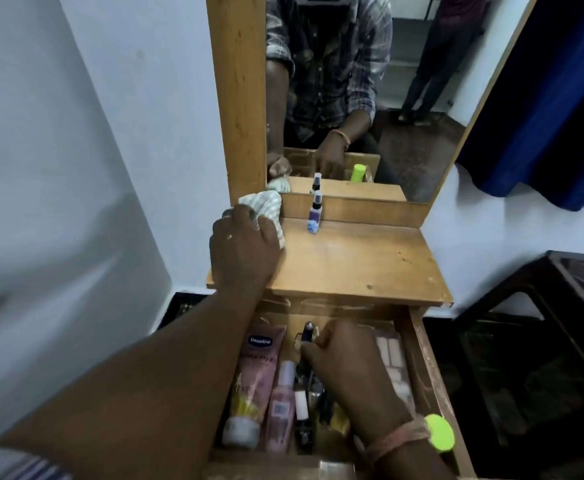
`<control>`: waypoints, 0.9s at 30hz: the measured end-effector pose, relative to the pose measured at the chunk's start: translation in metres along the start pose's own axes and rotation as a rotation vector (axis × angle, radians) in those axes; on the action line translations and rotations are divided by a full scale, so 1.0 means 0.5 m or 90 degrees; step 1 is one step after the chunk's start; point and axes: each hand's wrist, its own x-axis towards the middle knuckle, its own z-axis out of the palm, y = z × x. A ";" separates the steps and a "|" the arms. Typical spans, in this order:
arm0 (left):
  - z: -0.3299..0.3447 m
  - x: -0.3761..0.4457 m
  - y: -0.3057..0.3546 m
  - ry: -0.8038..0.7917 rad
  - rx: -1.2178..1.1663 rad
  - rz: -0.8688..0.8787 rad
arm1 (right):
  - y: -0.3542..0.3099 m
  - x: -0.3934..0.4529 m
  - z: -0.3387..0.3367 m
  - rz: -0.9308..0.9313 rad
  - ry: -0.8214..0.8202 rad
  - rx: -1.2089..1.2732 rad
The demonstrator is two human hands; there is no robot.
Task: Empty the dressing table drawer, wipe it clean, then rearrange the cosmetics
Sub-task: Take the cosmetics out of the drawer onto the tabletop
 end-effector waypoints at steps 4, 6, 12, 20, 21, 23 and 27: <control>0.005 -0.003 -0.003 0.015 0.046 0.041 | -0.009 0.016 0.001 0.046 0.006 -0.021; 0.005 -0.003 -0.001 0.007 0.071 0.056 | -0.016 0.023 -0.008 0.064 -0.024 -0.006; 0.004 0.000 -0.001 -0.012 0.069 0.065 | -0.040 -0.004 -0.084 0.079 -0.035 -0.019; 0.006 0.006 -0.003 -0.026 0.047 0.033 | -0.102 0.111 -0.214 -0.166 0.224 0.046; 0.005 0.007 -0.002 -0.027 0.044 0.032 | -0.104 0.141 -0.197 -0.185 0.207 0.010; 0.004 0.008 -0.002 -0.035 0.034 0.027 | -0.108 0.183 -0.165 -0.209 0.182 -0.045; 0.004 0.008 -0.001 -0.031 0.029 0.022 | -0.122 0.216 -0.132 -0.236 0.188 -0.015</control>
